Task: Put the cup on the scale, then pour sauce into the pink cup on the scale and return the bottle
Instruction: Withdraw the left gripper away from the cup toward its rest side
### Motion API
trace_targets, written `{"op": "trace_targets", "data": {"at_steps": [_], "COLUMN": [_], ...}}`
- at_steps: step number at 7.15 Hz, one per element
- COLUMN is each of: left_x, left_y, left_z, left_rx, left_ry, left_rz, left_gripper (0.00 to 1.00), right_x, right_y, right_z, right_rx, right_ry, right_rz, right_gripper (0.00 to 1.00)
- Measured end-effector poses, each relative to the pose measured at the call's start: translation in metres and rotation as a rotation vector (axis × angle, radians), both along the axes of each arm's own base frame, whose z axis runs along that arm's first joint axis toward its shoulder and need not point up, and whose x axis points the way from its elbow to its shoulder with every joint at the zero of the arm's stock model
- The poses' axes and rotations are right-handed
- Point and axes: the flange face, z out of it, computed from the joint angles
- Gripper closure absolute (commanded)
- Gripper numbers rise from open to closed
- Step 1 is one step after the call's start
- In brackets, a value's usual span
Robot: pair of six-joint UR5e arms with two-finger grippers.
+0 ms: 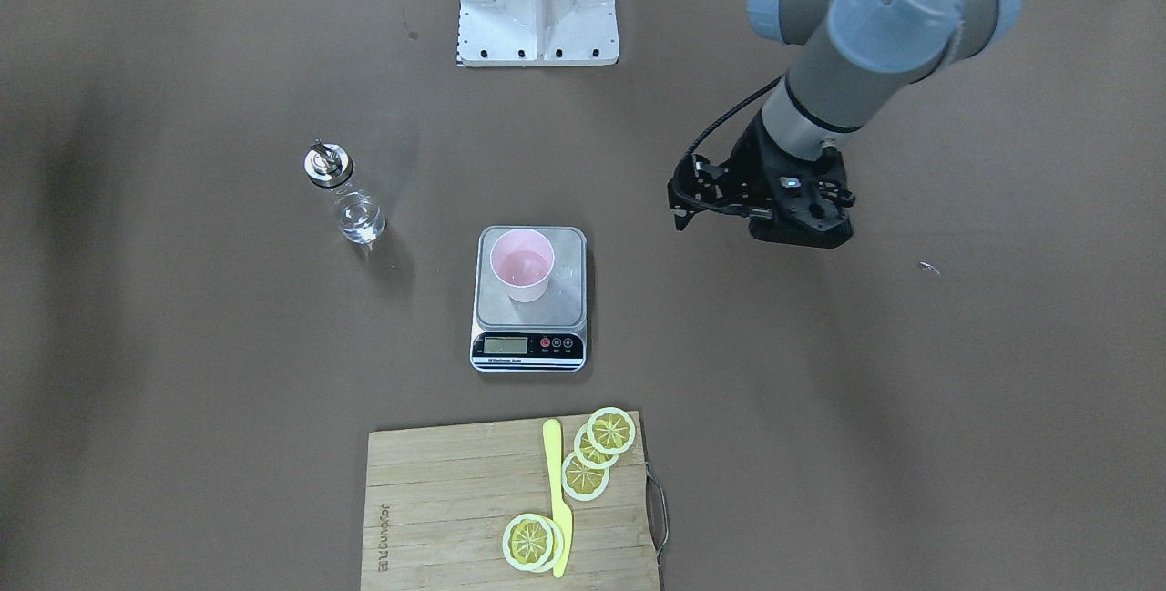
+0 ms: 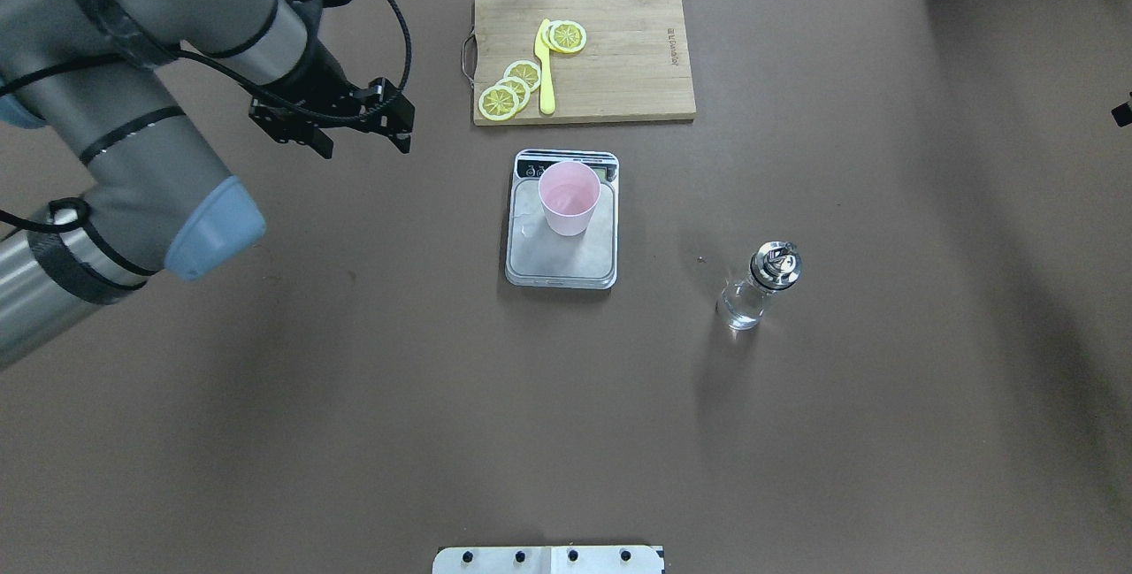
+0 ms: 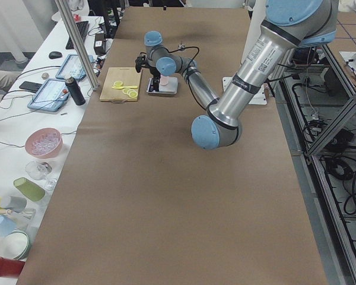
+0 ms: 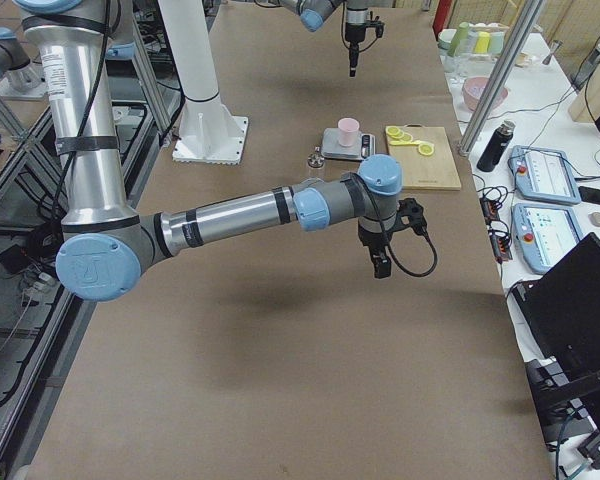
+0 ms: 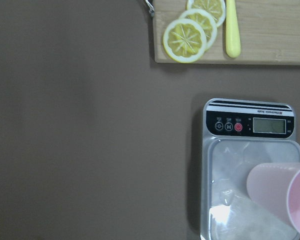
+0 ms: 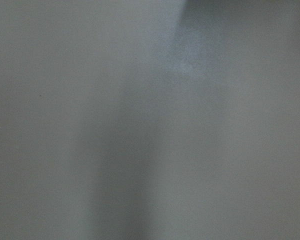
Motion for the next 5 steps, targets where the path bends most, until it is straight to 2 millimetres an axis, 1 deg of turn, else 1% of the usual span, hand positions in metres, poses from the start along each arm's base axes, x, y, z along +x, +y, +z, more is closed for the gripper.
{"op": "trace_targets", "data": {"at_steps": [1, 2, 3, 4, 5], "left_x": [-0.038, -0.071, -0.094, -0.112, -0.127], "left_y": [-0.012, -0.022, -0.029, -0.034, -0.039], "left_z": [0.019, 0.033, 0.040, 0.046, 0.054], "left_rx": [0.027, 0.054, 0.074, 0.088, 0.103], "left_ry": [-0.002, -0.018, -0.041, -0.064, -0.084], "left_rz": [0.013, 0.022, 0.033, 0.046, 0.058], "left_gripper": [0.02, 0.02, 0.02, 0.02, 0.02], "right_x": [0.000, -0.003, -0.010, -0.018, -0.024], "right_y": [0.008, 0.017, 0.023, 0.028, 0.037], "right_z": [-0.004, -0.011, -0.024, -0.038, -0.043], "right_rx": [0.028, 0.072, 0.134, 0.193, 0.249], "right_ry": [-0.022, -0.040, -0.070, -0.113, -0.149], "right_rz": [-0.005, -0.016, -0.037, -0.062, -0.084], "right_gripper": [0.00, 0.00, 0.00, 0.00, 0.00]}}
